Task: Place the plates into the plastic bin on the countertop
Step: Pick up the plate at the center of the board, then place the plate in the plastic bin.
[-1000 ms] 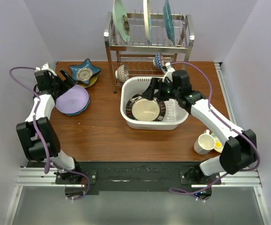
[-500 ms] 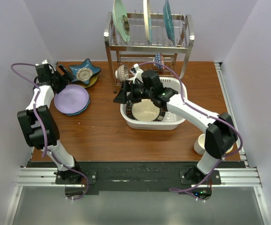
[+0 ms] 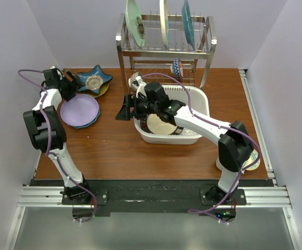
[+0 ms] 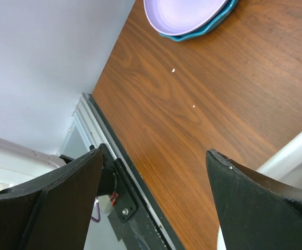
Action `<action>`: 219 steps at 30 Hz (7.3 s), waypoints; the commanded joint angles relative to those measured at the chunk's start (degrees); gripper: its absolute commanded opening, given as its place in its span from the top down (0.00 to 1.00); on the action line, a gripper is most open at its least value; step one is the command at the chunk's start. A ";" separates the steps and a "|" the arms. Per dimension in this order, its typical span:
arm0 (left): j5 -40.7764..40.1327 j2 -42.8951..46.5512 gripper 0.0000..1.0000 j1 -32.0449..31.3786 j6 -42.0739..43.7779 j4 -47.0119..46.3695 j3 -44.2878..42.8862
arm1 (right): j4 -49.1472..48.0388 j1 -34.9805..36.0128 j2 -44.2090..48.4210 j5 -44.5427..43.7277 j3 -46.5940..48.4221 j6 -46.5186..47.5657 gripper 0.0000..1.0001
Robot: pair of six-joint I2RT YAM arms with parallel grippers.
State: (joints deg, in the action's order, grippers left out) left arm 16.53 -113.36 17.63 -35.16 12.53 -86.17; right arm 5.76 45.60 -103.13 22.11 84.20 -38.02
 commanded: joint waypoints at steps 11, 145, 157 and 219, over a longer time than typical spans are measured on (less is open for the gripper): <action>-0.80 -9.77 0.29 0.48 0.18 1.79 -10.42 | -2.95 0.80 -0.23 1.53 1.31 -1.62 0.17; 30.49 39.18 1.00 3.20 -12.40 -18.95 31.77 | -24.40 -3.68 -7.70 3.73 -5.72 -15.60 1.00; 31.45 40.58 0.59 3.29 -9.67 -19.56 30.62 | -17.19 -3.77 -2.25 -0.57 -5.37 -8.83 1.00; 14.49 47.53 0.03 3.38 6.07 -6.47 32.03 | -4.72 -15.63 23.06 -3.56 -13.63 2.42 1.00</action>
State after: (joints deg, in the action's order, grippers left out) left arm 30.39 -65.78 20.71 -30.35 7.86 -54.48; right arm 5.87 31.38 -86.32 19.57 69.67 -39.16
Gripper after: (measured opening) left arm 0.965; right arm 0.155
